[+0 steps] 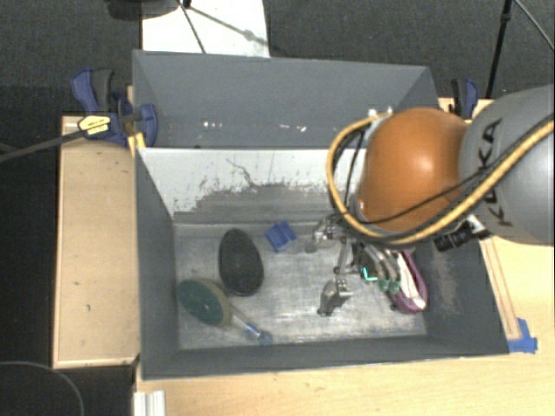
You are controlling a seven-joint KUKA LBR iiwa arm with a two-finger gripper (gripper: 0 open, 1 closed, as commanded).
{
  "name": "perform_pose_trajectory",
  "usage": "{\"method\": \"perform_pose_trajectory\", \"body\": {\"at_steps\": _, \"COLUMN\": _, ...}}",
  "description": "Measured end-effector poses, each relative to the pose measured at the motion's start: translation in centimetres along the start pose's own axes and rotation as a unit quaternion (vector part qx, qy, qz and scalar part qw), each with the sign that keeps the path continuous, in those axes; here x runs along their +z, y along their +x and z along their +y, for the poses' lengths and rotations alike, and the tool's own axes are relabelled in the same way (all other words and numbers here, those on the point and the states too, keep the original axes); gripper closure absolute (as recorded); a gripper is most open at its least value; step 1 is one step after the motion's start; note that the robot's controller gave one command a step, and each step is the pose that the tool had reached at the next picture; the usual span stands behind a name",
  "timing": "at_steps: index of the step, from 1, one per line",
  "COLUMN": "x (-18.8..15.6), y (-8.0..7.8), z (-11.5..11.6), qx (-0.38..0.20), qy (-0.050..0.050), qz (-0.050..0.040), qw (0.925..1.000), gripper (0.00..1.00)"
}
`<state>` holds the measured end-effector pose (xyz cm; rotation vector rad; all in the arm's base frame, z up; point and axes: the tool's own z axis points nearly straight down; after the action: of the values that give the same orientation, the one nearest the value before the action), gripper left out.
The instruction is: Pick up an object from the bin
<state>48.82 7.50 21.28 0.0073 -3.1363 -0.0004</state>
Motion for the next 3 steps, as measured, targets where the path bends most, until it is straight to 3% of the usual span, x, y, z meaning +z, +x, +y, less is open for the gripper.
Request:
{"method": "perform_pose_trajectory", "body": {"at_steps": 1, "x": 8.3, "y": -2.9, "z": 6.8, "qx": 0.064, "qy": -0.001, "qz": -0.0005, "qw": 0.9980, "gripper": 0.00}}
{"method": "perform_pose_trajectory", "body": {"at_steps": 2, "x": 12.8, "y": -5.3, "z": 10.3, "qx": 0.150, "qy": -0.001, "qz": -0.0037, "qw": 0.9887, "gripper": 0.00}}
{"method": "perform_pose_trajectory", "body": {"at_steps": 3, "x": 12.7, "y": -5.4, "z": 10.2, "qx": 0.151, "qy": -0.002, "qz": -0.0044, "qw": 0.9885, "gripper": 1.00}}
